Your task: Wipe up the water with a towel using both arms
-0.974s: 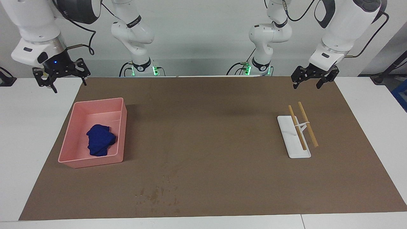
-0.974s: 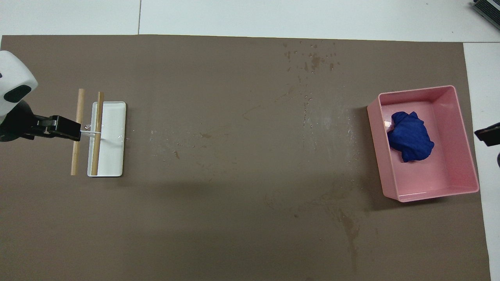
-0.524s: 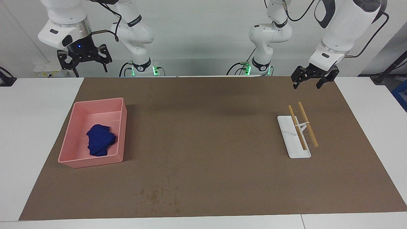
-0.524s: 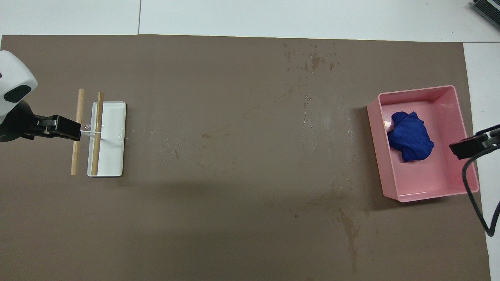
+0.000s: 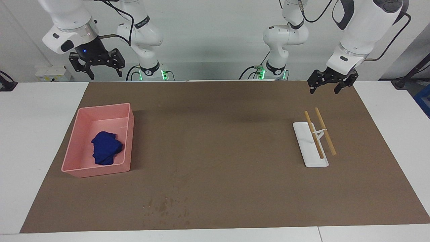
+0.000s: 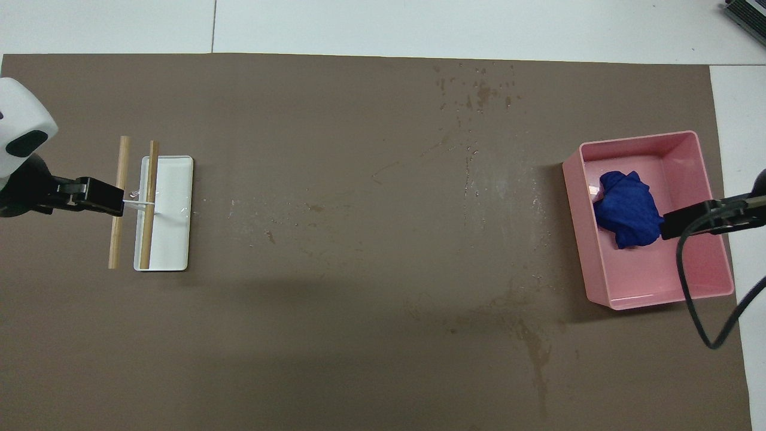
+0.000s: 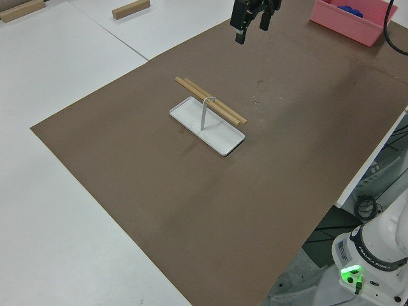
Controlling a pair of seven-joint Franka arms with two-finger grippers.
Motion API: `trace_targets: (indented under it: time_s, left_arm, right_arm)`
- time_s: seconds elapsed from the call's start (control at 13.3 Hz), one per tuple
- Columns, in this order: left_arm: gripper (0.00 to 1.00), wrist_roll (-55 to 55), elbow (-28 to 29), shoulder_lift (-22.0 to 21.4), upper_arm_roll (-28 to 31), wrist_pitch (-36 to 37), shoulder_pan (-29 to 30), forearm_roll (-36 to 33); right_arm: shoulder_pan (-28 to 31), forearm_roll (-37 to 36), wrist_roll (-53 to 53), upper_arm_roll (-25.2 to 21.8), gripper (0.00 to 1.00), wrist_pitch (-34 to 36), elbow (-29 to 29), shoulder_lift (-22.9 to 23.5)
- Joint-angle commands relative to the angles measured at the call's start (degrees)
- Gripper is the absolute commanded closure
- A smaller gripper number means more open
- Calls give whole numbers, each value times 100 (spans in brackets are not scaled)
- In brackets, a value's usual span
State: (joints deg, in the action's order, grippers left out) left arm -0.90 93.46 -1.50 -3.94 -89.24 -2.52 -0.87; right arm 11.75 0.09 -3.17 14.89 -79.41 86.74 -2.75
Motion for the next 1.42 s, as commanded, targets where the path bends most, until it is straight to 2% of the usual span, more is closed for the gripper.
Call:
trace_targets:
  time_s: [0.0,0.67,0.82,1.05,1.12,1.27,1.35]
  left_arm:
    - [0,29,120,-123,7,38,23,34]
    - [0,37,120,-123,7,29,23,26]
    - [0,37,120,-114,7,29,23,34]
    - [0,29,120,-114,7,29,23,26]
    - [0,29,120,-123,7,38,23,26]
    - [0,37,120,-123,7,29,23,26]
    - [0,29,120,-123,7,38,23,34]
  right_arm:
    - [-103,114,142,23,0,13,-16,-50]
    - [-182,140,115,32,0,-31,72,-190]
    - [-462,123,133,-248,0,-83,89,-226]
    - [-578,-61,124,-372,0,-136,-7,37]
    - [-647,-149,124,-573,0,-93,-208,212]
    - [-1426,-193,115,-1405,0,257,-1093,774]
    - [-1700,-167,115,-1671,0,233,-1158,811]
